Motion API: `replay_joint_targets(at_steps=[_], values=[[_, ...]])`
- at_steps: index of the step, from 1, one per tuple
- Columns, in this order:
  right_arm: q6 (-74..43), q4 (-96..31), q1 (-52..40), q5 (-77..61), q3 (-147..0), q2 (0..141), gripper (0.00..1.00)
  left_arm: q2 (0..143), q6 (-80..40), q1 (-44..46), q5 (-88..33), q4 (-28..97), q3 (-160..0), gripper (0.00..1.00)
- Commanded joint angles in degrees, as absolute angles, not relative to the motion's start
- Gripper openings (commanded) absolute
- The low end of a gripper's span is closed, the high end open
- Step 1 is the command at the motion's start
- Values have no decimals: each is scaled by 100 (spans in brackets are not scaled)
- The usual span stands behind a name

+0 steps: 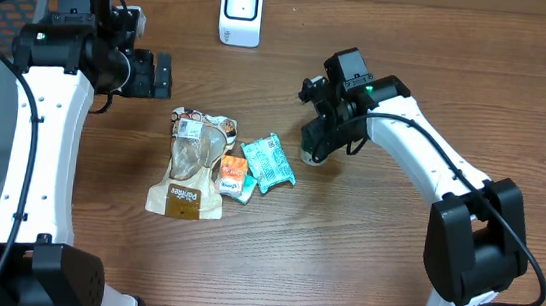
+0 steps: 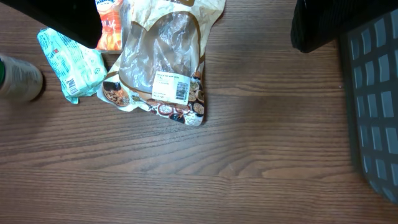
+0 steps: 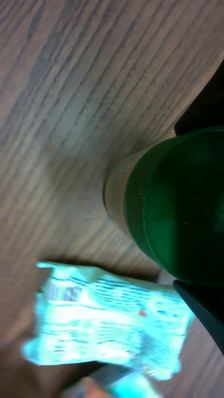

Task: Scan the item barcode
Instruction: 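Lower the right gripper around the green-lidded jar and grasp it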

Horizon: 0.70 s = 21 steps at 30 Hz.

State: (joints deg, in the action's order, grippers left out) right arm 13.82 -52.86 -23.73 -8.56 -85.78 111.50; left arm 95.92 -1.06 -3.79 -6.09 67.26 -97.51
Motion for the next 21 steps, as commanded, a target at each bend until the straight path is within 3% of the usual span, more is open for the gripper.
replay_joint_targets(at_steps=[1,5,10,16,17,21], values=[[-255,-5162,-2381,-858,-8552,11126,53,9631,5,-405,-692,6709,-9861,100],[-1511,-5107,-2381,-860,-8552,11126,59,9631,5,-405,-692,6709,-9863,100],[-1629,-5107,-2381,-858,-8552,11126,60,9631,5,-405,-692,6709,-9863,100],[-1339,-5057,-2381,-860,-8554,11126,88,9631,5,-405,-692,6709,-9863,100],[-1175,-5054,-2381,-858,-8554,11126,97,9631,5,-405,-692,6709,-9861,99],[-541,-4941,-2381,-860,-8554,11126,100,9631,5,-405,-692,6709,-9863,100]])
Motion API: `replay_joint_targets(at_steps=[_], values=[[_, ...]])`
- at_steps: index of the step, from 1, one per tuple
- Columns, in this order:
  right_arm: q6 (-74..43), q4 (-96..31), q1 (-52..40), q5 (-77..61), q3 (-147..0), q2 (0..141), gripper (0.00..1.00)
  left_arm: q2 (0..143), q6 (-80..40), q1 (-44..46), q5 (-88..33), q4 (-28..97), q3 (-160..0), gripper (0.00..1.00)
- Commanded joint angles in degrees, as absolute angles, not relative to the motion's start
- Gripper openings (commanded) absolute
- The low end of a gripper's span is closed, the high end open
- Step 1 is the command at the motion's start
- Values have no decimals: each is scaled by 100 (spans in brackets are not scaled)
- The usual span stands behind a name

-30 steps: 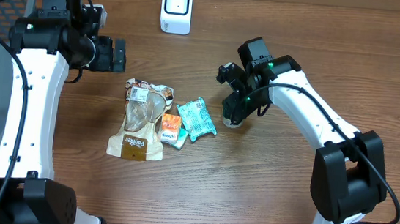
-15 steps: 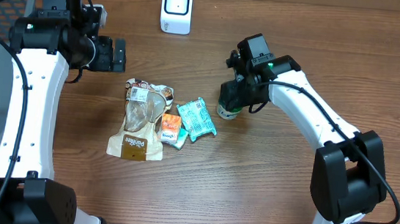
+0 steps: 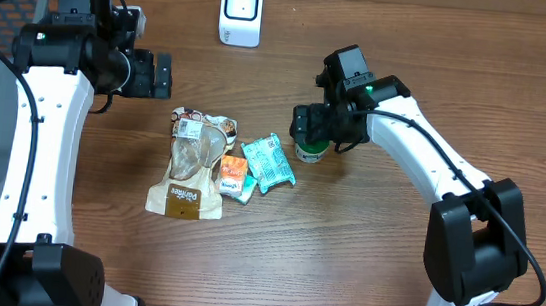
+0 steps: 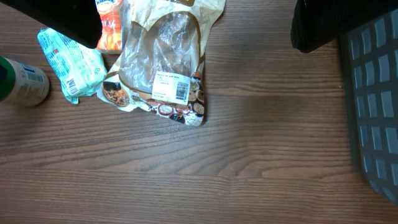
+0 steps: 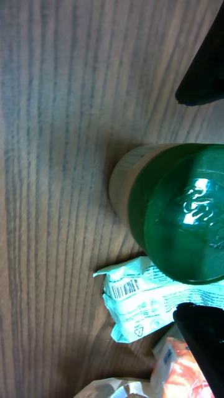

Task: Scan the item barcode
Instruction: 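Lower the right gripper around the green-lidded jar and grasp it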

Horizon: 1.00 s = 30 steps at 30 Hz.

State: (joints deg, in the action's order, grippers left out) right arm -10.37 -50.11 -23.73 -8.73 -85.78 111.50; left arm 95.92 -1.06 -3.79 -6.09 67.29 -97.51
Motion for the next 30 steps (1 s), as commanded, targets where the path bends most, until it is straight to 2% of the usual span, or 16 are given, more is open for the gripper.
replay_joint_targets(at_steps=[1,4,7,16,30], values=[[-399,-4915,-2381,-860,-8554,11126,100,9631,5,-405,-692,6709,-9863,100],[163,-4840,-2381,-810,-8554,11126,100,9631,5,-405,-692,6709,-9863,100],[207,-4786,-2381,-510,-8552,11126,100,9631,5,-405,-692,6709,-9863,100],[351,-4825,-2438,-349,-8552,11126,87,9631,5,-405,-692,6709,-9863,100],[305,-4958,-2438,-766,-8549,11135,87,9631,5,-405,-692,6709,-9863,100]])
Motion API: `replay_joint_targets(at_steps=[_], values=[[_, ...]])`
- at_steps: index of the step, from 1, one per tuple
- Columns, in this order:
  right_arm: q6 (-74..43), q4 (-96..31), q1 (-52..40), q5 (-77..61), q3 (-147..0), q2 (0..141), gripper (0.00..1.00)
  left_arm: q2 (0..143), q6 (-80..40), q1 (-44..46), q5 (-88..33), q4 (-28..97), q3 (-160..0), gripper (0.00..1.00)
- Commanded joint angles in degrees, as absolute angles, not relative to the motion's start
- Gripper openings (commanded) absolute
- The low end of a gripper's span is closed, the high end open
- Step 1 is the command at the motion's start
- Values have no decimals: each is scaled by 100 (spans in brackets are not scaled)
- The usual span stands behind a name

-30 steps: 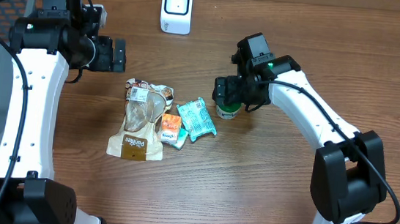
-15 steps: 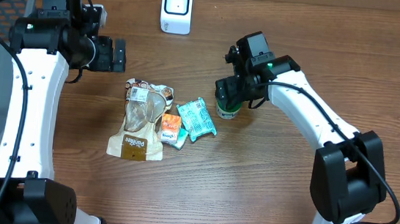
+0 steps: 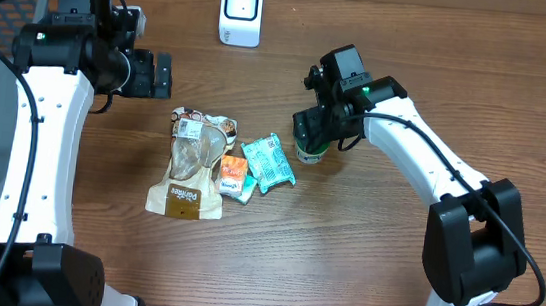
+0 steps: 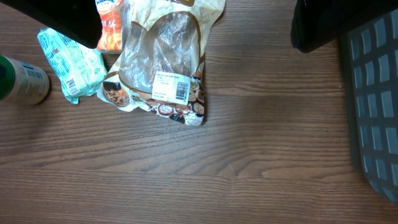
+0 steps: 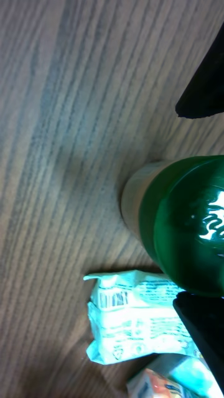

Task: Scan the item barcode
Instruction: 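Lower the right gripper around the green-lidded jar and grasp it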

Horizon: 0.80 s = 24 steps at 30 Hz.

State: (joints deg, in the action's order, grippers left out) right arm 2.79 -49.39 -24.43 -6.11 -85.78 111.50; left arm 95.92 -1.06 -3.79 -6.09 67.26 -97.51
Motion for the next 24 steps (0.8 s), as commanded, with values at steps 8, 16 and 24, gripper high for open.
replay_joint_targets(at_steps=[8,16,24], values=[[303,-4974,-2438,-799,-8549,11135,87,9631,5,-405,-692,6709,-9863,100],[305,-4884,-2436,-799,-8554,11135,100,9631,5,-405,-692,6709,-9861,100],[134,-5041,-2438,-937,-8761,11135,100,9631,5,-405,-692,6709,-9863,100]])
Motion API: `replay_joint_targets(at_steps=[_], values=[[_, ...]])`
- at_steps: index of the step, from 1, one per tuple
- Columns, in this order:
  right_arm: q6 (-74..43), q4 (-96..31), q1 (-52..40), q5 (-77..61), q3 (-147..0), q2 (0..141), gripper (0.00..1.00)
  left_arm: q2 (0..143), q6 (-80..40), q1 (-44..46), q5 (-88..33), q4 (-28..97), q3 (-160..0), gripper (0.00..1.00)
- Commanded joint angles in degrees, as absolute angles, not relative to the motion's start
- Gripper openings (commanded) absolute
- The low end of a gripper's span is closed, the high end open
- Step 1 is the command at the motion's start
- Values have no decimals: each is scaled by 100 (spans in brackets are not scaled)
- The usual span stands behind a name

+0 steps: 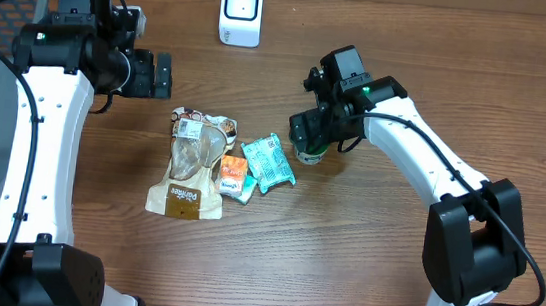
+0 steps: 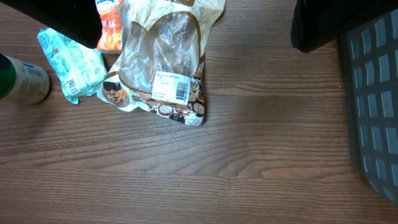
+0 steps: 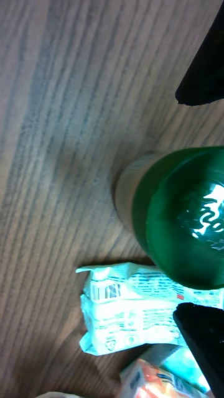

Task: Scan the item barcode
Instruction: 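Lower the right gripper around the green-lidded jar and grasp it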

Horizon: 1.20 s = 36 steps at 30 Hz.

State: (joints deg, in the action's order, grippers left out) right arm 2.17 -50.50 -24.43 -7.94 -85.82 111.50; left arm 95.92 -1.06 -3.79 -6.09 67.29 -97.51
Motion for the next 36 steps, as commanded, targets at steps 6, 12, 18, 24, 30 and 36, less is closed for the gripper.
replay_joint_targets(at_steps=[6,12,18,24,30,36], values=[[156,-5030,-2504,-825,-8661,11135,100,9631,5,-405,-692,6707,-9861,100],[154,-4821,-2506,-554,-8440,11159,98,9631,5,-405,-692,6709,-9863,100],[158,-4720,-2506,-556,-8394,11229,94,9631,5,-405,-692,6709,-9863,99],[158,-4722,-2508,-558,-8394,11308,91,9631,5,-405,-692,6709,-9861,100],[183,-4740,-2508,-475,-8394,11367,90,9631,5,-405,-692,6709,-9863,99],[180,-4759,-2506,-388,-8394,11371,84,9631,5,-405,-692,6709,-9861,99]])
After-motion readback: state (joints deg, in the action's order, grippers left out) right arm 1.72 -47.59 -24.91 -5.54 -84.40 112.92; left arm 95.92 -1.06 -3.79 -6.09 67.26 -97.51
